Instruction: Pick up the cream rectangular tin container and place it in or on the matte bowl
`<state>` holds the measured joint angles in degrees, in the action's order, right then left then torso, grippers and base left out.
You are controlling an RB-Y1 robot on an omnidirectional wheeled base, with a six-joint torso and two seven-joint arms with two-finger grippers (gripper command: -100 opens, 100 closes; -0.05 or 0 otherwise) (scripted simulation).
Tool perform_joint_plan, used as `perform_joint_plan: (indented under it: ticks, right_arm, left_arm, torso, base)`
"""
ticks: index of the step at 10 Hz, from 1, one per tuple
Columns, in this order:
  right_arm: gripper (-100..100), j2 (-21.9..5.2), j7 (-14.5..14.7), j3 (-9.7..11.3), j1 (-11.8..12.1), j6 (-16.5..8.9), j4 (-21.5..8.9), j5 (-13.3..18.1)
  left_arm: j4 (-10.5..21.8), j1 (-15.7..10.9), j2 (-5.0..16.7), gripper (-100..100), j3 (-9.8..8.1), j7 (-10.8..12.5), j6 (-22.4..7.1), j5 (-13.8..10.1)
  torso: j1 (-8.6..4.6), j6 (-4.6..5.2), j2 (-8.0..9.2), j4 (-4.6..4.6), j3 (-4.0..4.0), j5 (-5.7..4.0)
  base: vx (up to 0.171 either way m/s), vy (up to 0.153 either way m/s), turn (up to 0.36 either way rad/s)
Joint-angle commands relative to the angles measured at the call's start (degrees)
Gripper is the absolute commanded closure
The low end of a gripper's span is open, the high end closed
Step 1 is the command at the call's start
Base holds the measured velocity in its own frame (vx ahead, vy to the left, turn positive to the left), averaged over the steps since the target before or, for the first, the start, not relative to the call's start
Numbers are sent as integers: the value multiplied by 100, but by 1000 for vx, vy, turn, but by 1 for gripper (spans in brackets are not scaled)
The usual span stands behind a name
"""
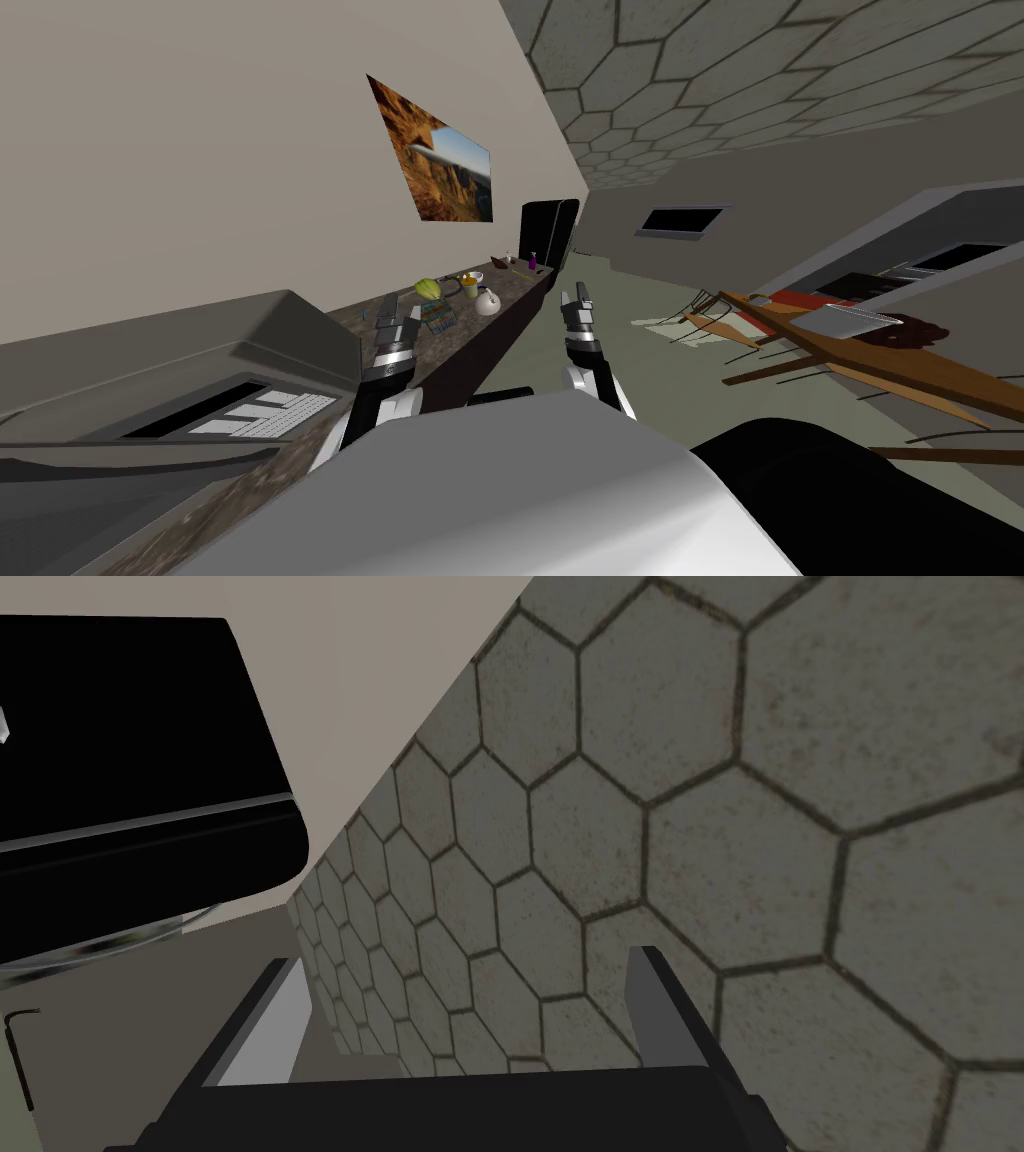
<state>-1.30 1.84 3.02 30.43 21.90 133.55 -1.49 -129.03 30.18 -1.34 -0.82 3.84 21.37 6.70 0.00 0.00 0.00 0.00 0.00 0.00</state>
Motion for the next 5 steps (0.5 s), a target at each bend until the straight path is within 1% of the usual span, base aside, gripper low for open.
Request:
perform_joint_plan:
  ticks: [1, 3, 5]
  right_arm:
    - [0, 0, 0, 0, 0, 0, 0, 0]
    - [0, 0, 0, 0, 0, 0, 0, 0]
    - [0, 0, 0, 0, 0, 0, 0, 0]
  left_arm:
    - [-14, 28, 229, -100, -30, -12, -65, -1]
    - [-48, 93, 549, -100, -98, -41, -217, -3]
    - [-99, 193, 844, -100, -197, -84, -444, -6]
  torso:
    - [0, 0, 0, 0, 0, 0]
    - [1, 0, 5, 1, 3, 0]
    - [0, 0, 9, 2, 5, 0]
  base:
    - [-5, -2, 19]
    - [-15, -4, 31]
    - [-25, -8, 43]
